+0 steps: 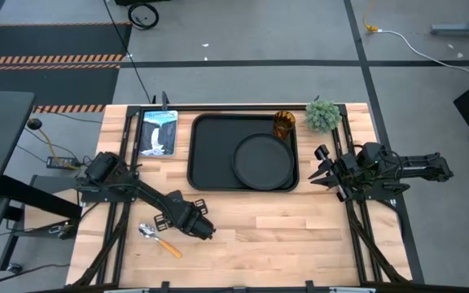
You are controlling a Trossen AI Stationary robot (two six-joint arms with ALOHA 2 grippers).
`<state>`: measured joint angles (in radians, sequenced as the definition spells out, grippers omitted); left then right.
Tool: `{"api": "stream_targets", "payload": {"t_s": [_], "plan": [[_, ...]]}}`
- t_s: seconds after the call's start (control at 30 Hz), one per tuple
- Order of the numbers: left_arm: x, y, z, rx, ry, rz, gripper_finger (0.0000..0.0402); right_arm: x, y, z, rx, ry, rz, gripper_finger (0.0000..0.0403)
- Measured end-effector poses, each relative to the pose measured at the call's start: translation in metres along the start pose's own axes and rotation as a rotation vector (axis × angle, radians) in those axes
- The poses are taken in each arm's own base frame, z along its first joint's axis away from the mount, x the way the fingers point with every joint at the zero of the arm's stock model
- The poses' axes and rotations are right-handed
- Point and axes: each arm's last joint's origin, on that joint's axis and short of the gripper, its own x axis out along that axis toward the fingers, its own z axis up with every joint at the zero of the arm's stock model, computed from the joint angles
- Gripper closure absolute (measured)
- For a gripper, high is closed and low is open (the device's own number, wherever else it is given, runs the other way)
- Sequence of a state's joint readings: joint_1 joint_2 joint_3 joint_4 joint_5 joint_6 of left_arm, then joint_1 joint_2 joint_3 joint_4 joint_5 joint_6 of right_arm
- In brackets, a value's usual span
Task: Pick and place plate/cup/fork/spoon on tray
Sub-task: Put the orange fork to the left of the black plate on the black tray
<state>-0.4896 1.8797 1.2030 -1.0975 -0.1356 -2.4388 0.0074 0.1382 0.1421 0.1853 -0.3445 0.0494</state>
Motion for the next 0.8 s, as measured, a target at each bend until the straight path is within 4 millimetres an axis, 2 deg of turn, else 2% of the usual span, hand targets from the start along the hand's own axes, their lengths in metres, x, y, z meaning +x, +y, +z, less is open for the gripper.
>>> {"api": "stream_targets", "payload": {"t_s": [0.27, 0.57, 0.8], "plan": [[0.011, -0.007, 0.0, -0.015, -0.009, 0.022, 0.0196, 0.0, 0.001, 0.0, 0.001, 0.002, 0.023, 0.0339], [0.012, -0.01, -0.002, -0.016, 0.008, 0.011, 0.0209, 0.0, 0.001, 0.0, 0.003, 0.001, 0.035, 0.0339], [0.027, -0.008, -0.002, -0.017, 0.058, -0.043, 0.021, 0.0, 0.001, 0.0, 0.004, 0.002, 0.051, 0.0339]]}}
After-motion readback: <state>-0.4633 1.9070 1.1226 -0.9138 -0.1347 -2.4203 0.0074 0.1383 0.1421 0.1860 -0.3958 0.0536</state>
